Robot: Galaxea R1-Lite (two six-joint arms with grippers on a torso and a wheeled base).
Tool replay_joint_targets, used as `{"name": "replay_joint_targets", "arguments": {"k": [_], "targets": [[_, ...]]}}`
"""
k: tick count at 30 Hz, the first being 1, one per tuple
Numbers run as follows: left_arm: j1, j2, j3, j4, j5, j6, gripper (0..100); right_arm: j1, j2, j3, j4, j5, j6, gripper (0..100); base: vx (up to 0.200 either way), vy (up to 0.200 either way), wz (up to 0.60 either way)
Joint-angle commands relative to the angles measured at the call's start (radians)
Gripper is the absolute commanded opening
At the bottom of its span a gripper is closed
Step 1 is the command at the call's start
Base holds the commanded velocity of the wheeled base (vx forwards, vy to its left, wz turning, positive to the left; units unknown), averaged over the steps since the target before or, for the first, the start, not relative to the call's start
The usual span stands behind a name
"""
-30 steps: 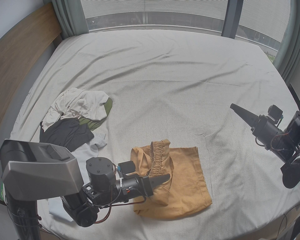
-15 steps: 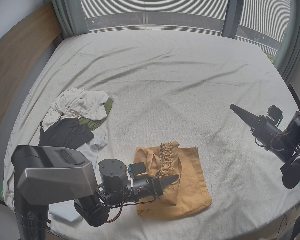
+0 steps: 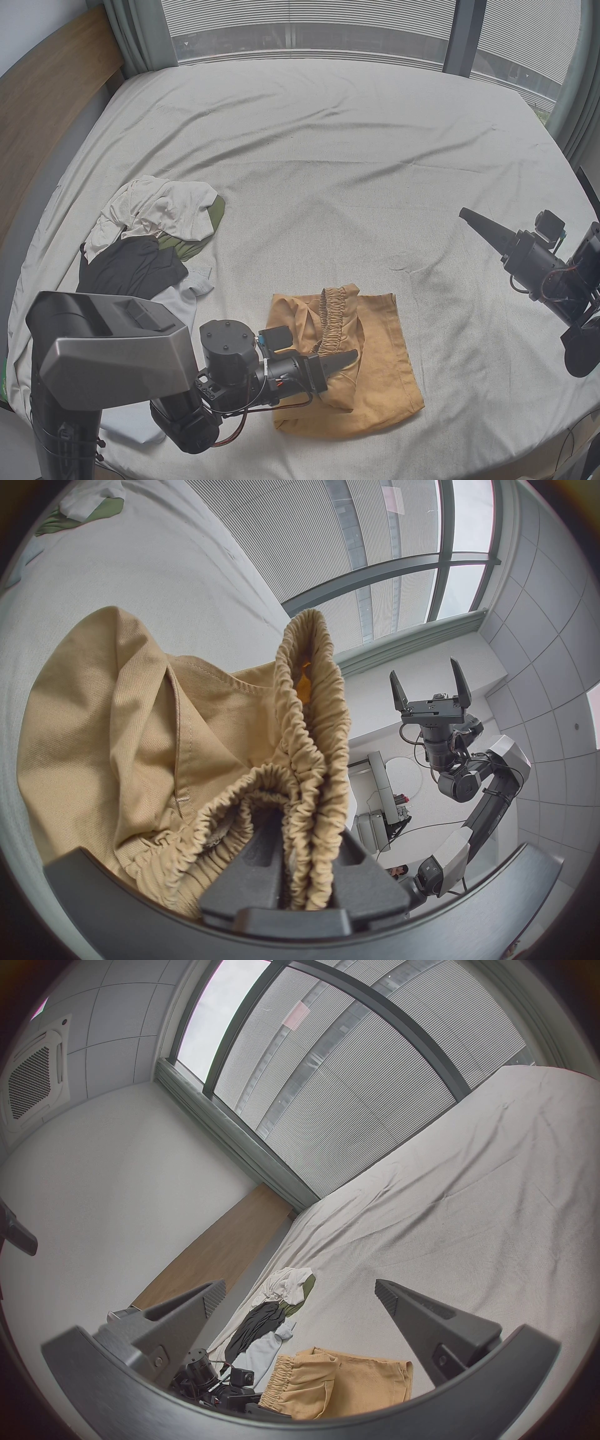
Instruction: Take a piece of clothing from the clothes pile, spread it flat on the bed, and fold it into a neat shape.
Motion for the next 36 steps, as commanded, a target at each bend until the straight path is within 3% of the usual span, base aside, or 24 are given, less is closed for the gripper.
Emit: {"name": "replay_joint_targets", "arguments": {"k": [1,3,4,29,36], "targets": [[-0.001,0.008,-0.007,0.000,0.001,0.000,0,0.000,0.000,-0.001,0.001,0.001,0.000,100,0.000,0.000,0.00],[-0.001,0.008,-0.007,0.001,0.002,0.000,0,0.002,0.000,0.000,0.001,0.001,0.000,100,0.000,0.000,0.00],[-0.004,0.008,-0.004,0.000,0.006,0.002,100,0.002,0.000,0.000,0.001,0.001,0.000,100,0.000,0.000,0.00],[-0.031,-0.029,-0.008,0.000,0.032,0.002,100,0.002,0.000,0.000,0.001,0.001,0.000,100,0.000,0.000,0.00],[-0.073,-0.184,0.012,0.000,0.032,-0.052,100,0.009,0.003,0.005,0.001,0.001,-0.001,100,0.000,0.000,0.00]]}}
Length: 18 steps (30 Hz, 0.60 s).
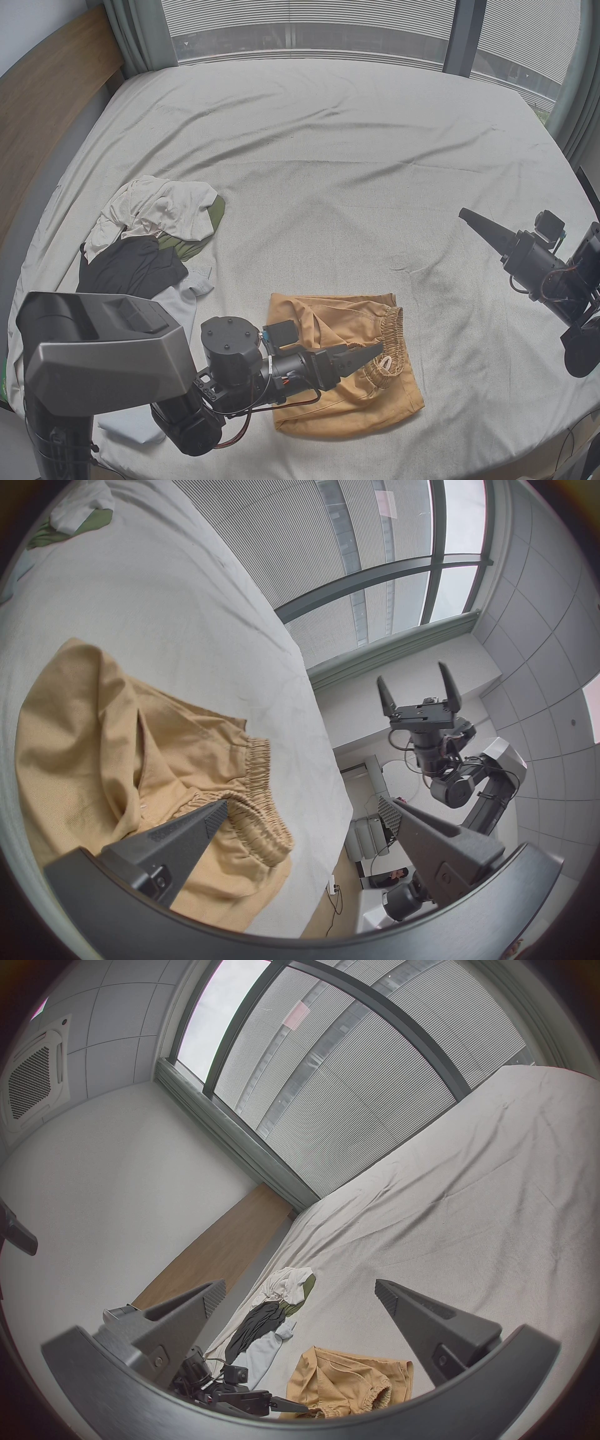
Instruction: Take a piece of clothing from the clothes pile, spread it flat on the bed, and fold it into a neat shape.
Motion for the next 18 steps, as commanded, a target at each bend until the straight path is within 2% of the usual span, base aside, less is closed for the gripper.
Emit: {"name": "replay_joint_targets", "arguments": {"k": [1,5,9,10,12,13,16,18], "targets": [[-0.034,-0.141,0.015,-0.001,-0.002,-0.063,100,0.009,0.008,0.005,0.000,0.001,-0.001,100,0.000,0.000,0.00],[-0.010,-0.219,0.013,0.001,0.000,-0.095,100,0.014,0.035,0.022,0.000,-0.001,-0.006,100,0.000,0.000,0.00],[0.088,-0.280,0.033,0.008,0.000,-0.095,100,0.053,0.080,0.048,-0.001,-0.001,-0.044,100,0.000,0.000,0.00],[0.088,-0.280,0.033,0.008,0.000,-0.095,100,0.055,0.081,0.048,-0.001,-0.001,-0.046,100,0.000,0.000,0.00],[0.154,-0.322,0.090,0.011,0.000,-0.092,100,0.093,0.117,0.077,-0.001,-0.001,-0.107,100,0.000,0.000,0.00],[0.154,-0.322,0.090,0.011,0.000,-0.092,100,0.093,0.117,0.077,-0.001,-0.001,-0.107,100,0.000,0.000,0.00],[0.229,-0.360,0.176,0.007,0.000,-0.086,100,0.159,0.150,0.126,0.002,0.001,-0.190,100,0.000,0.000,0.00],[0.249,-0.362,0.190,0.004,-0.002,-0.084,100,0.172,0.164,0.128,0.006,0.001,-0.205,100,0.000,0.000,0.00]]}}
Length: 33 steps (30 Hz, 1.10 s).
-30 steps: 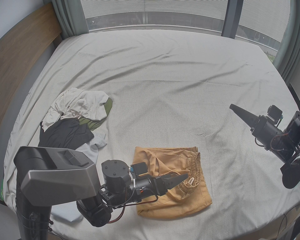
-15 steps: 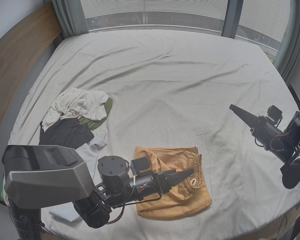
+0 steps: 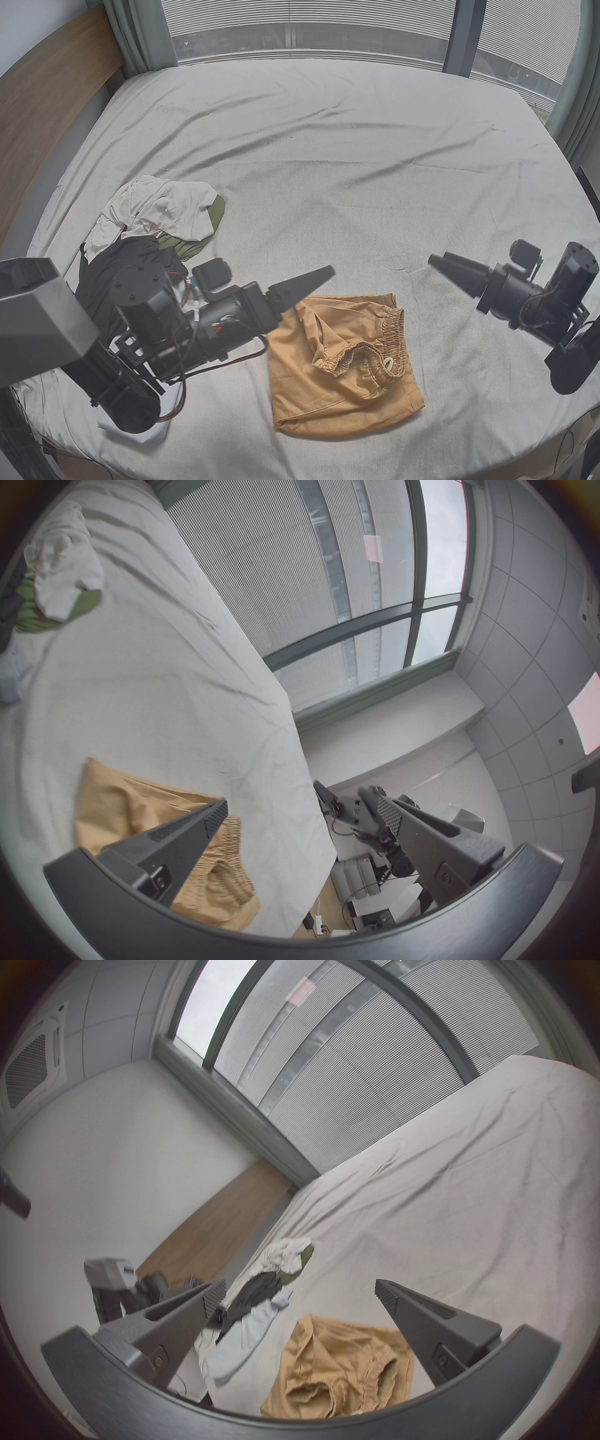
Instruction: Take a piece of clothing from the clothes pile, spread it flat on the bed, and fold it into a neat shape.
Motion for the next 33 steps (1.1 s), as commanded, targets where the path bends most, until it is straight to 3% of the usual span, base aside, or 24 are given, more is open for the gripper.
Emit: {"name": "replay_joint_targets", "arguments": {"k": [1,6,13,33], "targets": [[0.106,-0.067,0.086,-0.006,-0.006,0.006,100,0.079,0.123,0.035,0.011,0.001,-0.062,100,0.000,0.000,0.00],[0.133,-0.046,0.096,-0.006,-0.007,0.012,100,0.105,0.246,-0.008,0.011,0.004,-0.105,100,0.000,0.000,0.00],[0.130,0.008,0.112,-0.007,-0.009,0.110,100,0.170,0.353,-0.016,-0.003,-0.003,-0.141,100,0.000,0.000,0.00],[0.129,0.005,0.119,-0.007,-0.011,0.104,100,0.179,0.447,-0.060,-0.004,-0.005,-0.151,100,0.000,0.000,0.00]]}}
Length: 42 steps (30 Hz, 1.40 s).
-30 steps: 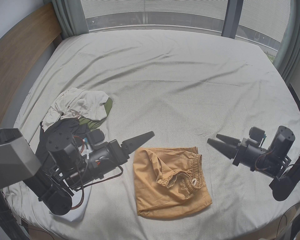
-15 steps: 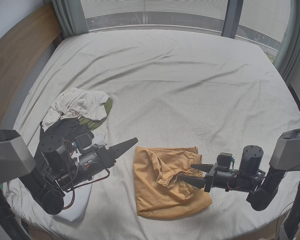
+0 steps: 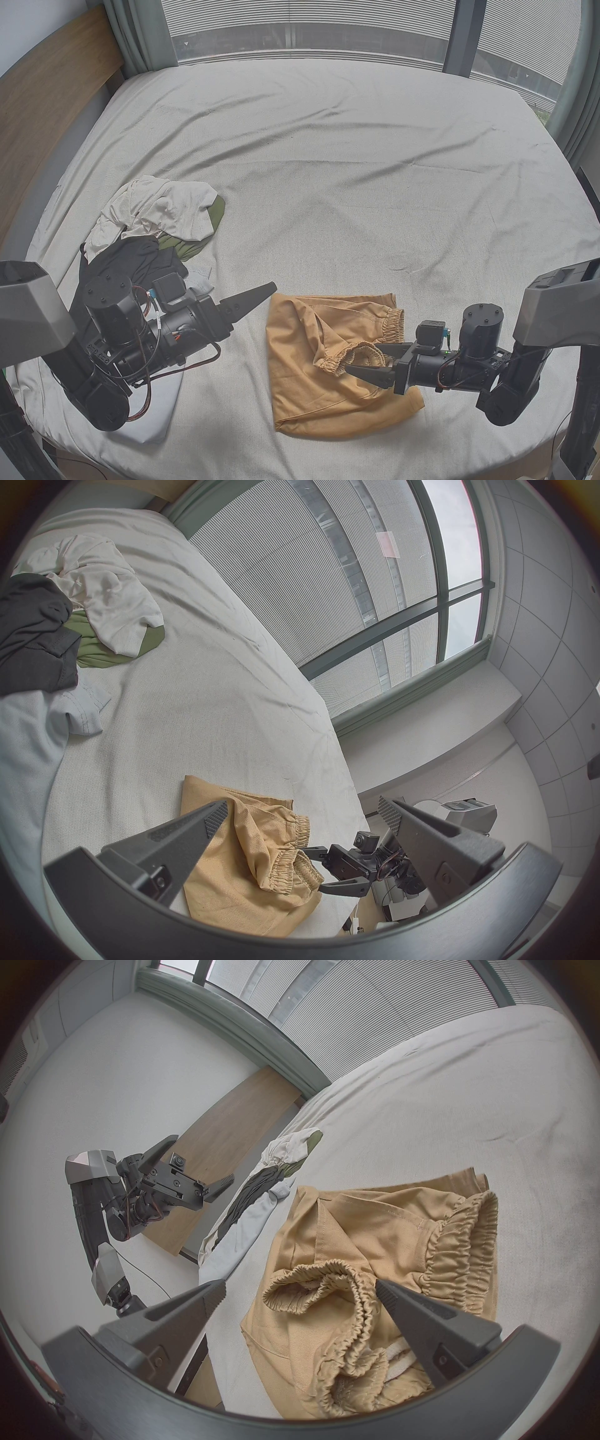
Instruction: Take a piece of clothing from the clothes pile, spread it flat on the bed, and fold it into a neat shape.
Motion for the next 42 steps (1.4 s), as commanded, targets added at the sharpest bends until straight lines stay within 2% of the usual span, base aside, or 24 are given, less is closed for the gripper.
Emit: {"name": "replay_joint_targets", "arguments": {"k": [1,11,16,22,27,30,38,42], "targets": [[0.000,0.000,0.000,-0.001,0.000,-0.001,100,-0.001,0.020,-0.003,-0.001,0.001,-0.001,0,0.000,0.000,0.00],[-0.002,-0.003,0.000,-0.001,0.000,-0.001,100,-0.021,0.037,0.000,-0.031,-0.002,-0.012,0,0.000,0.000,0.00],[-0.005,-0.003,0.000,-0.001,0.000,-0.001,100,-0.056,0.011,0.020,-0.032,-0.033,-0.011,0,0.000,0.000,0.00],[-0.011,-0.003,0.000,-0.001,0.000,-0.003,100,-0.116,-0.052,0.092,-0.035,-0.033,-0.012,0,0.000,0.000,0.00],[-0.013,-0.003,0.002,-0.001,0.000,-0.001,100,-0.130,-0.061,0.138,-0.035,-0.036,-0.015,0,0.000,0.000,0.00],[-0.013,-0.003,0.002,-0.001,0.000,-0.001,100,-0.139,-0.055,0.150,-0.035,-0.068,-0.023,0,0.000,0.000,0.00],[-0.011,-0.005,0.002,-0.001,0.002,-0.001,100,-0.139,-0.056,0.161,-0.037,-0.085,-0.021,0,0.000,0.000,0.00],[-0.013,-0.005,0.000,-0.001,0.002,-0.001,100,-0.136,-0.052,0.156,-0.037,-0.127,-0.018,0,0.000,0.000,0.00]]}}
